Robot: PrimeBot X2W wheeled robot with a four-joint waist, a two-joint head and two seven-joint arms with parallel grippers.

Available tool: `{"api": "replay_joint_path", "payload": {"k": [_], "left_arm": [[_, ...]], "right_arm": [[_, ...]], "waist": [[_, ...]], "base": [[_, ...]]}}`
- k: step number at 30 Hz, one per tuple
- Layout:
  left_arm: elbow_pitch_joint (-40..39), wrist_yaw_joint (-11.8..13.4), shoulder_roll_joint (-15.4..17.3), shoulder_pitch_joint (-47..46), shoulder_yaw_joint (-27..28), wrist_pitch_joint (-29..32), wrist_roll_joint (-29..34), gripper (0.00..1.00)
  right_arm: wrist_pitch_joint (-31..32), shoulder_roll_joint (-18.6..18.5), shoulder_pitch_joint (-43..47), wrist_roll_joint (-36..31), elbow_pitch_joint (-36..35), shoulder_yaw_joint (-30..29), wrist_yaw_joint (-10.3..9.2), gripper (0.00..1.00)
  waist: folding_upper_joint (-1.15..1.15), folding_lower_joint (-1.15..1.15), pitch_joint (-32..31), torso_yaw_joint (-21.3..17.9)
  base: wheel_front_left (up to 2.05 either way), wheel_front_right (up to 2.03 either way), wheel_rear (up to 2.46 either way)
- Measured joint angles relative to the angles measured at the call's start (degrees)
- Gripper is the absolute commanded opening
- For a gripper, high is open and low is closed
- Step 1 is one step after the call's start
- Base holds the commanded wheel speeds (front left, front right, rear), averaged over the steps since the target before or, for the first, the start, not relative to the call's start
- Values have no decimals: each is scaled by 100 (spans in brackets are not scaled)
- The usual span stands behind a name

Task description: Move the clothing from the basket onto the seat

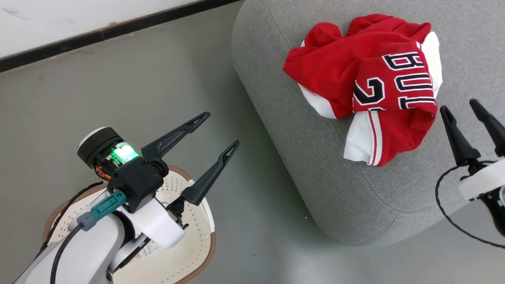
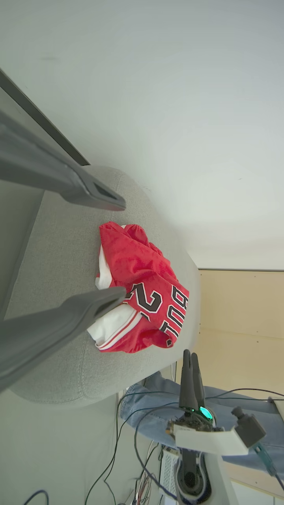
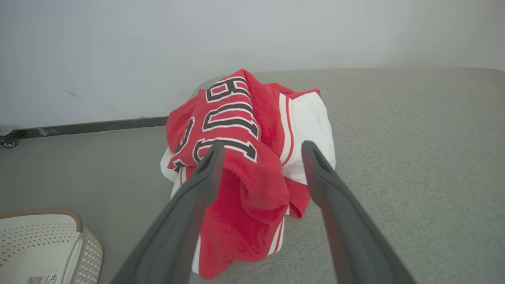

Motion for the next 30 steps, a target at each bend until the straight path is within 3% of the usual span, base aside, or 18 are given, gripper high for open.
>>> {"api": "replay_joint_path", "payload": {"k": [13,30], "left_arm": [[56,211,-133,243,137,-201,-94,100],[356,1006,-299,708,732,-377,-204,100]], "right_arm": [[-7,-218,-49,-374,-732,-133,0,100],[-8,758,-701,-971,-984,86,0,100]], "waist": [[0,0,-260,75],[0,0,-608,558]], "base": [[0,0,0],[0,0,0]]}}
